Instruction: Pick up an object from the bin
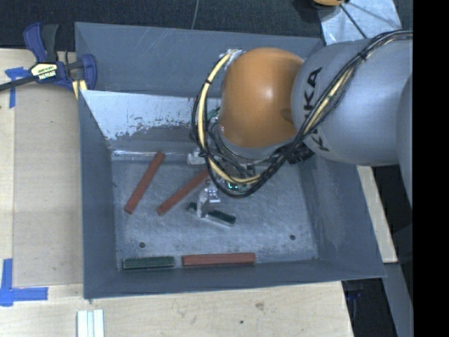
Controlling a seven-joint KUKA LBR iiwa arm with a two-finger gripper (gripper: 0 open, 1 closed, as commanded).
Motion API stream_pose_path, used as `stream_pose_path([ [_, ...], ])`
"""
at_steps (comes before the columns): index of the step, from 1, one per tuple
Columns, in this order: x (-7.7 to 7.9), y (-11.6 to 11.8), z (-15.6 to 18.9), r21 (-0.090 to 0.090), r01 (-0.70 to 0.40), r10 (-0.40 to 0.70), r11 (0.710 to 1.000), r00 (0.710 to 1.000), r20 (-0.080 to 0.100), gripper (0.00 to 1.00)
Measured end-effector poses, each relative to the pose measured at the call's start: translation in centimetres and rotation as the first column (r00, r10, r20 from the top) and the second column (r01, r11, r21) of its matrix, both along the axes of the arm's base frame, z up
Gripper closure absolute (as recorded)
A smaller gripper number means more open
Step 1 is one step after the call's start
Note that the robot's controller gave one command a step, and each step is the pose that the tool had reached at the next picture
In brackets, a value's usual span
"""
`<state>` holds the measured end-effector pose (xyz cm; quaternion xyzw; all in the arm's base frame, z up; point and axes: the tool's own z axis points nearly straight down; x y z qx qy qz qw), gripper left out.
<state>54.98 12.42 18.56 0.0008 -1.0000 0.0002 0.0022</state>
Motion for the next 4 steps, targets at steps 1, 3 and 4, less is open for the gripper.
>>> stream_pose_path([
  [1, 0.2, 0.0, 0.4, 0.001, 0.001, -0.001, 1.000, 1.000, 0.007, 0.00],
  [3, 2.4, -4.4, -10.7, 0.007, 0.087, -0.087, 0.996, 0.996, 0.034, 0.00],
  [4, 2.3, -4.4, -10.7, 0.007, 0.087, -0.087, 0.996, 0.996, 0.033, 0.00],
])
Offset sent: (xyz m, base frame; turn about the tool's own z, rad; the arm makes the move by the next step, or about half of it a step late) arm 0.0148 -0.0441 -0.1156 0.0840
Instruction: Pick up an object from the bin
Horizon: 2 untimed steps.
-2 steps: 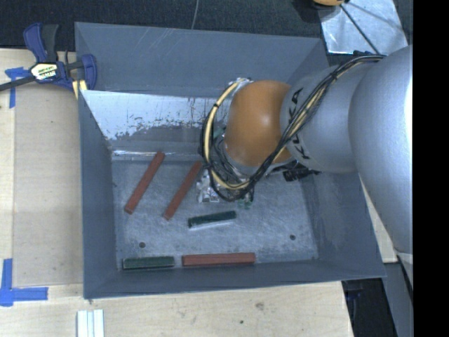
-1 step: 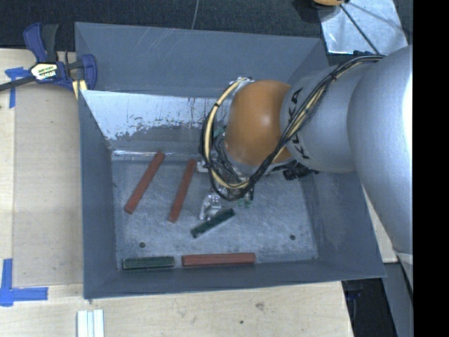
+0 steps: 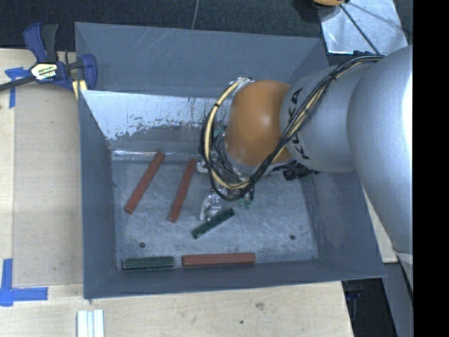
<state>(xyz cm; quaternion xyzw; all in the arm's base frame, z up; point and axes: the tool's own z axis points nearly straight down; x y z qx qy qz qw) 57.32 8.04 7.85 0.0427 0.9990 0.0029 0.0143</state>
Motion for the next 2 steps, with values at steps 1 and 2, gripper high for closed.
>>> stream_pose_path([
  [1, -0.89, 1.96, 0.16, -0.011, -0.358, 0.358, 0.934, 0.934, 0.008, 1.00],
  [2, -1.10, 2.00, -0.03, -0.008, -0.358, 0.358, 0.934, 0.934, 0.000, 0.00],
])
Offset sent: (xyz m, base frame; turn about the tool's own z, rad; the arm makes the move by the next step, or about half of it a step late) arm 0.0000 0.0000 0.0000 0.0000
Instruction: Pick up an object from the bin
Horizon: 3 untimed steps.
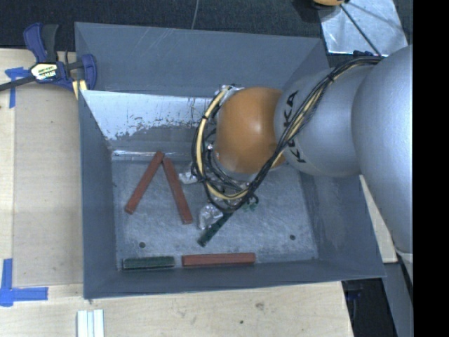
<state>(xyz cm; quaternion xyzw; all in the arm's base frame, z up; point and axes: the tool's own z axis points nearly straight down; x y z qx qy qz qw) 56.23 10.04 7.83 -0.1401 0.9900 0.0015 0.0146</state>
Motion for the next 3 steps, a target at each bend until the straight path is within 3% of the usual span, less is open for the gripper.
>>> stream_pose_path([
  [1, 0.0, 0.0, 0.0, 0.000, 0.000, 0.000, 1.000, 1.000, -0.001, 0.00],
  [2, 3.1, 4.1, 2.0, -0.008, -0.003, 0.003, 1.000, 1.000, -0.026, 0.00],
  [3, 5.6, 7.3, 3.3, -0.003, -0.003, 0.003, 1.000, 1.000, -0.019, 0.00],
])
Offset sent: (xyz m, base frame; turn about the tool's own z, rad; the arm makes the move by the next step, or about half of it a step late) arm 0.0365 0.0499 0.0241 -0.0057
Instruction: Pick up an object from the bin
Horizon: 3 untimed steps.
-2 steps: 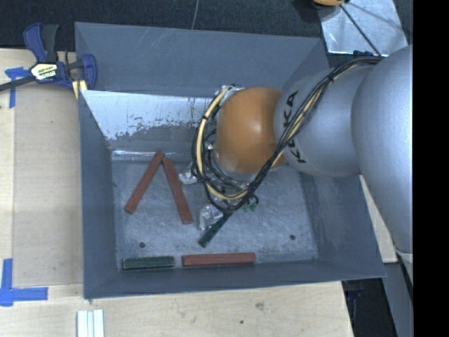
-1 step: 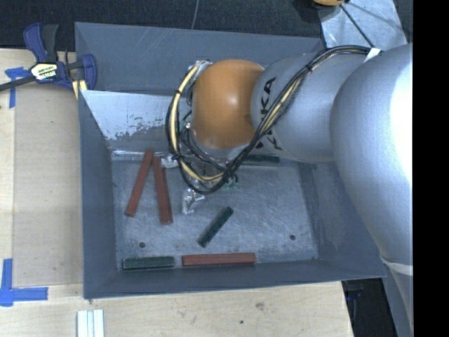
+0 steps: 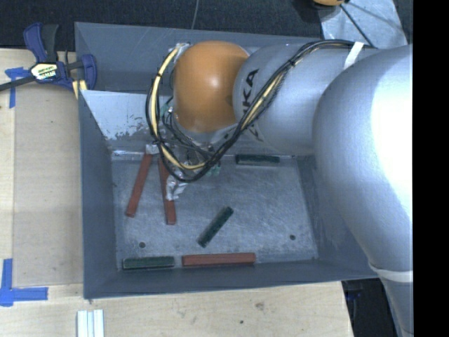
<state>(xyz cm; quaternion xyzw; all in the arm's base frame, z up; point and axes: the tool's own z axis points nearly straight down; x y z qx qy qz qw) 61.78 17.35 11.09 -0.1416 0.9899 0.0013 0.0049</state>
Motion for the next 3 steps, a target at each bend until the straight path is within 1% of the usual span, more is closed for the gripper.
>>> stream_pose_path([
  [1, -2.97, 0.55, -2.71, -0.005, -0.427, 0.427, 0.904, 0.904, 0.018, 1.00],
  [2, -2.78, 0.75, -2.63, -0.005, -0.427, 0.427, 0.904, 0.904, 0.030, 0.00],
  [3, -2.79, 0.76, -2.68, -0.004, -0.426, 0.426, 0.905, 0.904, 0.030, 0.00],
])
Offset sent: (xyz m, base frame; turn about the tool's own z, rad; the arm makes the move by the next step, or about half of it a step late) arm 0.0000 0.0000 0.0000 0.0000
